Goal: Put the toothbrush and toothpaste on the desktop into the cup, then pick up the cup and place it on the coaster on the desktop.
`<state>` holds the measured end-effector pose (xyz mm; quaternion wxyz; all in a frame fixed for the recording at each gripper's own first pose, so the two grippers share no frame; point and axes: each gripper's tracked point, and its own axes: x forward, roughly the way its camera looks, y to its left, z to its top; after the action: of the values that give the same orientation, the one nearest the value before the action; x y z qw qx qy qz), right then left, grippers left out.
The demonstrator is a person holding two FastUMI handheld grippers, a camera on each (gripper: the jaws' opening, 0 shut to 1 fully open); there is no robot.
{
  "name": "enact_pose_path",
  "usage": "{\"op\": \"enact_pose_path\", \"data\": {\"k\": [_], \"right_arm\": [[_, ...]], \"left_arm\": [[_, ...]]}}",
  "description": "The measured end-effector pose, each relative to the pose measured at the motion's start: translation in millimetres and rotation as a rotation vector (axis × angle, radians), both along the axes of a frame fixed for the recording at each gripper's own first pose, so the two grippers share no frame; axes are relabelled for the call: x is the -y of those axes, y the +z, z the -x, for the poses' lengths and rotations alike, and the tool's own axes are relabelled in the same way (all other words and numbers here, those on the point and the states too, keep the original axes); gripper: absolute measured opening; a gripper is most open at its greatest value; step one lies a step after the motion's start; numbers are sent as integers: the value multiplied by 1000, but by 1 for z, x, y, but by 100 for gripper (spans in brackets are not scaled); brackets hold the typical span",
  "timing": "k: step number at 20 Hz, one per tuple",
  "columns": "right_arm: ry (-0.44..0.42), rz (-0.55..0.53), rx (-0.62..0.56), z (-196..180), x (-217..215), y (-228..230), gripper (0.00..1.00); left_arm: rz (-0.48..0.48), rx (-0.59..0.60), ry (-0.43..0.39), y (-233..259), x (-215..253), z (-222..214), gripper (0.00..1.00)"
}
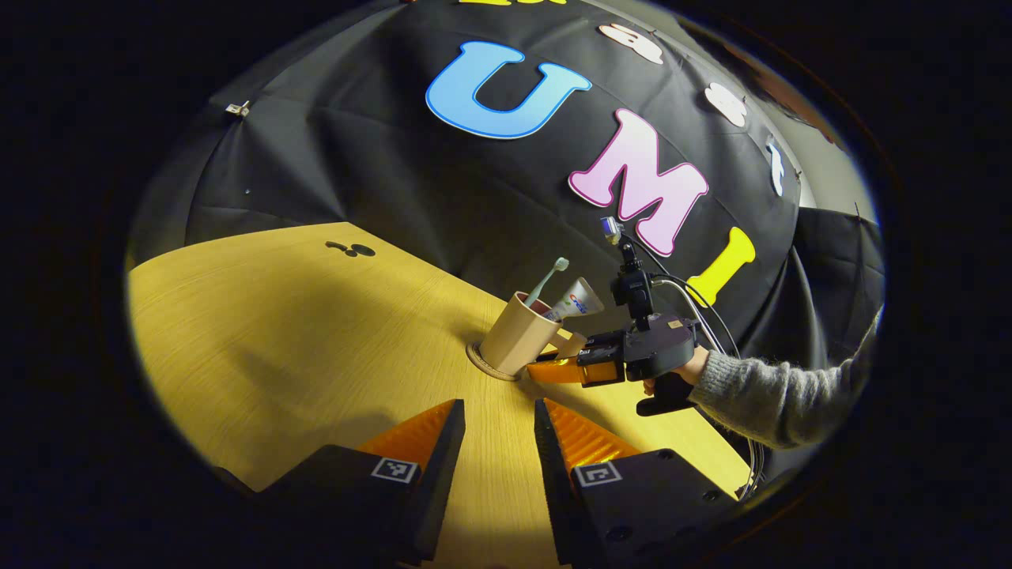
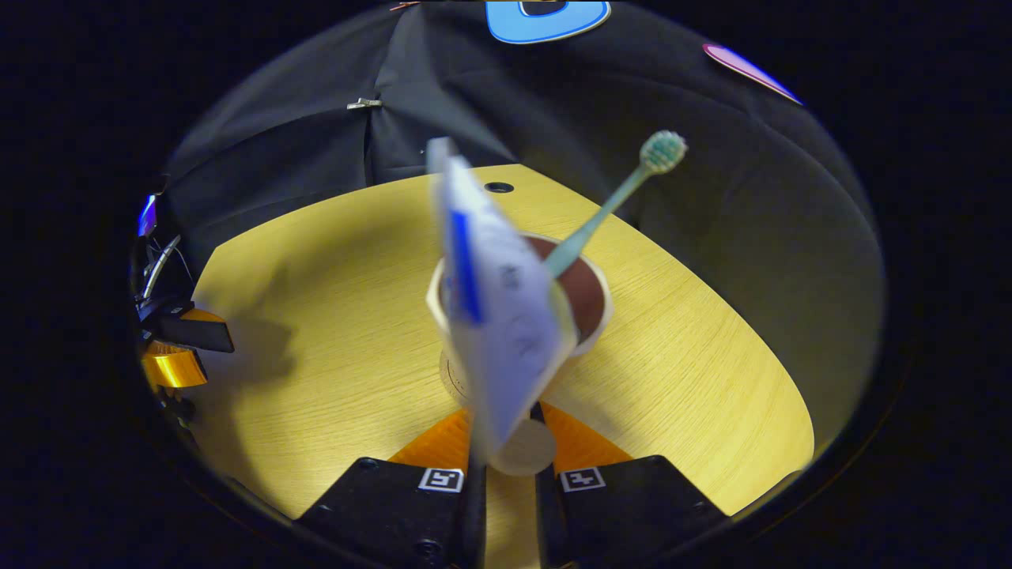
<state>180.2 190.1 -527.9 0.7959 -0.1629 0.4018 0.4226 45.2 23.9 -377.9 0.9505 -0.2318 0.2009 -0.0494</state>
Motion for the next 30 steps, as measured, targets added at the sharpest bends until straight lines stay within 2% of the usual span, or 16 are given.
{"op": "enact_pose_path", "data": {"k": [3,5,6,9,11,14,17,18,19,23,28,30], "right_arm": [[-7,-17,22,4,1,1,41],[-13,-32,17,13,2,3,56],[-19,-36,17,15,4,2,60],[-79,-114,32,15,6,17,73],[-123,-158,59,8,13,28,74],[-190,-232,127,0,27,63,86],[-261,-310,232,-7,48,108,87],[-286,-330,275,-9,57,124,87],[-299,-345,300,-7,63,137,88],[-343,-376,357,4,86,183,88],[-409,-439,423,19,95,245,89],[-418,-460,450,29,93,271,98]], "left_arm": [[-9,-15,-22,-1,3,-3,57],[-20,-24,-38,0,5,-5,57],[-31,-25,-44,1,6,-7,57],[-32,-38,-40,1,1,-13,58],[-57,-41,-34,0,-2,-16,58],[-86,-44,-34,2,-3,-19,58],[-110,-42,-57,7,7,-24,57],[-126,-40,-64,7,9,-27,67],[-140,-43,-67,10,11,-30,59],[-150,-8,-50,35,20,-44,69],[-173,35,-37,77,33,-47,73],[-192,65,-41,100,39,-46,74]]}}
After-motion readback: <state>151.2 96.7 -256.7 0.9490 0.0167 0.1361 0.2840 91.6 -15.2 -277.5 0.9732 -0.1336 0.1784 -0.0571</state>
